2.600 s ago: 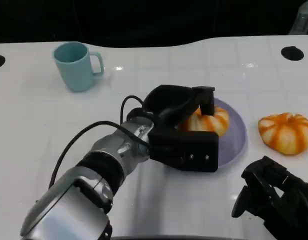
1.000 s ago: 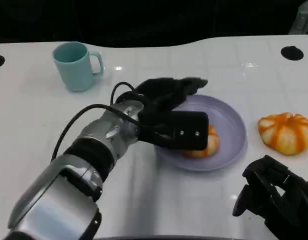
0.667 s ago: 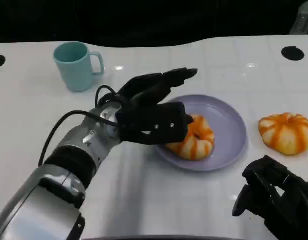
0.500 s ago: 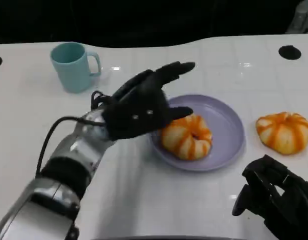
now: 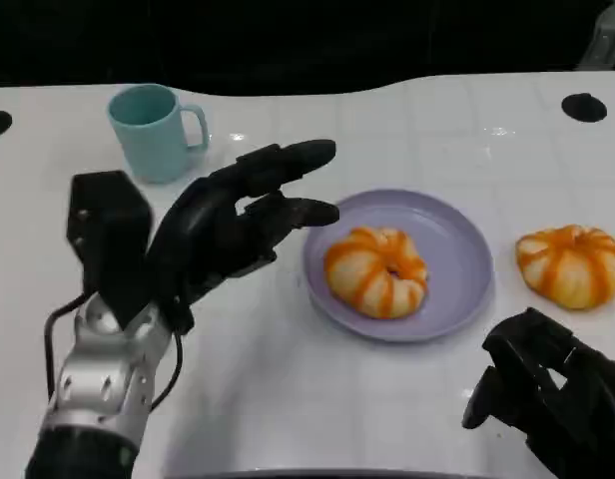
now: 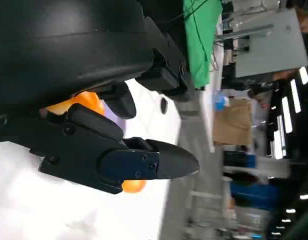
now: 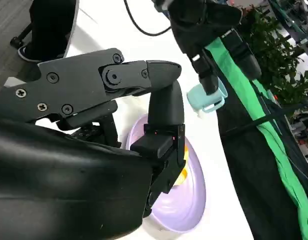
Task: Grasp the bread from the table and place it into the plate.
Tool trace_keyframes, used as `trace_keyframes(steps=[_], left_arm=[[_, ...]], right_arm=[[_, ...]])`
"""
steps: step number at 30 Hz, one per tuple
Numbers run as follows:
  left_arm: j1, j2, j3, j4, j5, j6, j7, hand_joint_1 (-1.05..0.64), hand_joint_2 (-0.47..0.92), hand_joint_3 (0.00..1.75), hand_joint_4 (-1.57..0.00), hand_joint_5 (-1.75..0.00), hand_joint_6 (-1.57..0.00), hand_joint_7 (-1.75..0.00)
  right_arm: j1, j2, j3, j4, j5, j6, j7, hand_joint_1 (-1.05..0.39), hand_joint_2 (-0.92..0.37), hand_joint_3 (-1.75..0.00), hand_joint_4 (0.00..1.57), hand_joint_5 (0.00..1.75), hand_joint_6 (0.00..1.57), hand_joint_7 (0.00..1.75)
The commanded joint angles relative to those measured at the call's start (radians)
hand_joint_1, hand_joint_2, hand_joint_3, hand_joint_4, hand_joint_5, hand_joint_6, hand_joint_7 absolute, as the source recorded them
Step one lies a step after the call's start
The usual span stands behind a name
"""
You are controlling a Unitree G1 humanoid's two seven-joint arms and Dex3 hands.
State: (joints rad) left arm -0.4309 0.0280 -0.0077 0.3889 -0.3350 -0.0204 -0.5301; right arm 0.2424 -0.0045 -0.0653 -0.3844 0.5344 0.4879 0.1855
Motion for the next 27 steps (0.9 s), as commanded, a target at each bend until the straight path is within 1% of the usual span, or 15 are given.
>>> trace_keyframes(steps=[1, 2, 3, 4, 5, 7, 10, 11, 13, 15, 16, 19, 24, 27], left_arm=[[0.089, -0.013, 0.042, -0.124, -0.099, 0.137, 0.009, -0.68, 0.92, 0.44, -0.49, -1.18, -0.67, -0.38], [0.125, -0.025, 0.059, -0.171, -0.147, 0.199, 0.024, -0.67, 0.92, 0.44, -0.56, -1.30, -0.68, -0.62], [0.158, -0.036, 0.074, -0.217, -0.191, 0.258, 0.043, -0.68, 0.92, 0.44, -0.61, -1.37, -0.68, -0.79], [0.188, -0.048, 0.092, -0.261, -0.235, 0.314, 0.067, -0.67, 0.92, 0.44, -0.63, -1.48, -0.65, -1.00], [0.205, -0.054, 0.104, -0.290, -0.262, 0.350, 0.087, -0.66, 0.92, 0.45, -0.64, -1.56, -0.61, -1.16], [0.241, -0.072, 0.126, -0.358, -0.305, 0.425, 0.149, -0.63, 0.92, 0.44, -0.67, -1.63, -0.58, -1.31], [0.257, -0.079, 0.136, -0.400, -0.321, 0.472, 0.186, -0.63, 0.92, 0.44, -0.69, -1.66, -0.58, -1.35], [0.284, -0.086, 0.147, -0.435, -0.354, 0.518, 0.215, -0.63, 0.92, 0.43, -0.69, -1.66, -0.58, -1.35], [0.337, -0.098, 0.159, -0.495, -0.396, 0.580, 0.258, -0.58, 0.92, 0.45, -0.74, -1.73, -0.51, -1.57], [0.396, -0.103, 0.149, -0.544, -0.396, 0.595, 0.277, -0.57, 0.92, 0.48, -0.78, -1.74, -0.49, -1.69], [0.414, -0.104, 0.145, -0.560, -0.392, 0.597, 0.282, -0.56, 0.92, 0.51, -0.80, -1.74, -0.51, -1.72], [0.455, -0.103, 0.129, -0.589, -0.372, 0.586, 0.287, -0.55, 0.92, 0.55, -0.82, -1.75, -0.55, -1.74], [0.462, -0.102, 0.124, -0.596, -0.371, 0.583, 0.292, -0.55, 0.92, 0.56, -0.82, -1.75, -0.55, -1.75], [0.550, -0.102, 0.112, -0.622, -0.344, 0.569, 0.305, -0.54, 0.92, 0.50, -0.83, -1.75, -0.57, -1.75]], right_arm=[[0.004, -0.009, -0.007, -0.013, 0.003, 0.003, -0.005, -0.49, -0.92, -0.25, 0.63, 1.75, 0.54, 1.55], [0.004, -0.009, -0.006, -0.014, 0.002, 0.006, -0.007, -0.49, -0.92, -0.25, 0.63, 1.75, 0.54, 1.55], [0.004, -0.009, -0.005, -0.015, 0.001, 0.007, -0.008, -0.49, -0.92, -0.25, 0.63, 1.75, 0.54, 1.55], [0.005, -0.009, -0.005, -0.017, 0.000, 0.009, -0.011, -0.49, -0.92, -0.25, 0.63, 1.75, 0.54, 1.55], [0.005, -0.009, -0.004, -0.018, 0.000, 0.010, -0.013, -0.49, -0.92, -0.25, 0.63, 1.75, 0.54, 1.55], [0.005, -0.011, -0.003, -0.019, -0.002, 0.007, -0.012, -0.49, -0.92, -0.26, 0.63, 1.75, 0.53, 1.55], [0.005, -0.012, -0.002, -0.019, -0.003, 0.006, -0.010, -0.49, -0.92, -0.27, 0.63, 1.75, 0.53, 1.55], [0.006, -0.010, -0.003, -0.023, 0.000, 0.010, -0.015, -0.49, -0.92, -0.27, 0.63, 1.75, 0.53, 1.55], [0.008, -0.006, -0.004, -0.028, 0.004, 0.016, -0.020, -0.49, -0.92, -0.27, 0.62, 1.75, 0.53, 1.54], [0.008, -0.006, -0.003, -0.031, 0.004, 0.019, -0.021, -0.49, -0.92, -0.27, 0.63, 1.75, 0.53, 1.54], [0.009, -0.006, -0.003, -0.032, 0.004, 0.020, -0.020, -0.50, -0.92, -0.27, 0.63, 1.75, 0.52, 1.54], [0.008, -0.005, -0.003, -0.033, 0.003, 0.021, -0.022, -0.50, -0.92, -0.26, 0.63, 1.75, 0.52, 1.55], [0.008, -0.005, -0.003, -0.034, 0.003, 0.021, -0.023, -0.50, -0.92, -0.26, 0.63, 1.75, 0.52, 1.54], [0.007, -0.007, -0.003, -0.037, 0.003, 0.020, -0.021, -0.50, -0.92, -0.26, 0.63, 1.75, 0.52, 1.55]])
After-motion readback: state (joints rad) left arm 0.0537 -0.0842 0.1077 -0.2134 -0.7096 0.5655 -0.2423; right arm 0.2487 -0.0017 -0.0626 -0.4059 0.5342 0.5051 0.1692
